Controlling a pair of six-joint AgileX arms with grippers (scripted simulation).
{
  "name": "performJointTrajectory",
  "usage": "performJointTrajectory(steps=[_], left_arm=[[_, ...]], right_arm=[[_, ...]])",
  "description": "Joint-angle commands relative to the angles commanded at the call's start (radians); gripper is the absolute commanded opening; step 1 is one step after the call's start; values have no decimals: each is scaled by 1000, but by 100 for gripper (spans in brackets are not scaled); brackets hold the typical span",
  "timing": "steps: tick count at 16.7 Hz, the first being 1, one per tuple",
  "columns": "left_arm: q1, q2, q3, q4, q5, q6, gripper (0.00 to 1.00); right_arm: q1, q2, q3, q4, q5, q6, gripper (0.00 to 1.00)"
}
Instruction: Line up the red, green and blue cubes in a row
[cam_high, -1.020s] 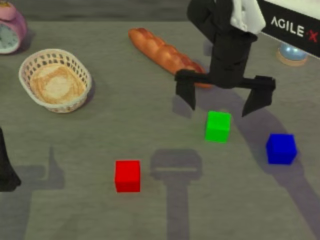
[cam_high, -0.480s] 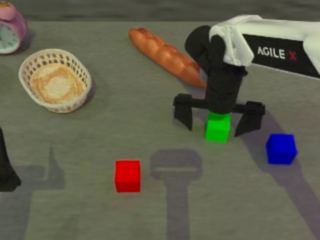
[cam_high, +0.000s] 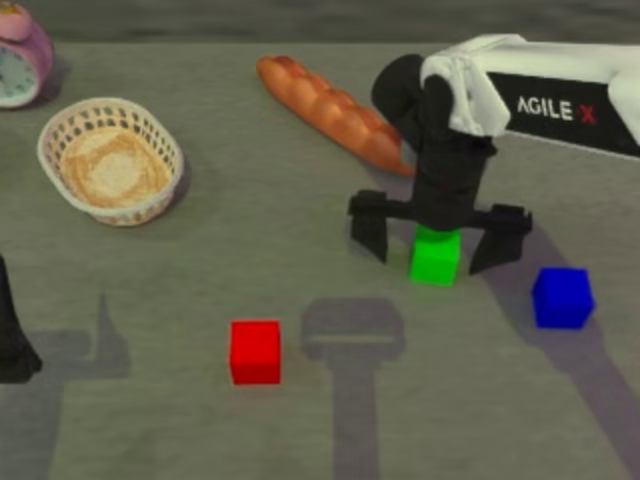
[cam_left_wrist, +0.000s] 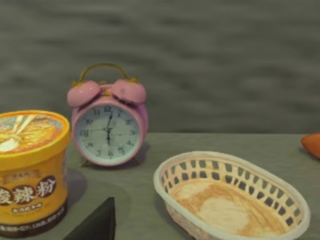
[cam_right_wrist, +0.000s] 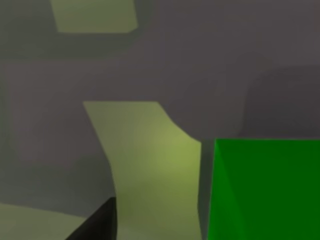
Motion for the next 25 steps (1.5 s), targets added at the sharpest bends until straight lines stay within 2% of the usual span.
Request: performJointTrajectory(steps=[11, 19, 20, 25], left_arm=[[0, 0, 0, 0, 0, 0, 100], [0, 0, 0, 0, 0, 0, 100], [0, 0, 0, 0, 0, 0, 100], [0, 0, 0, 0, 0, 0, 100]], right_arm=[[0, 0, 0, 0, 0, 0, 2], [0, 0, 0, 0, 0, 0, 0], [0, -31, 2, -16, 13, -9, 0], [5, -57, 83, -128, 14, -9, 0]])
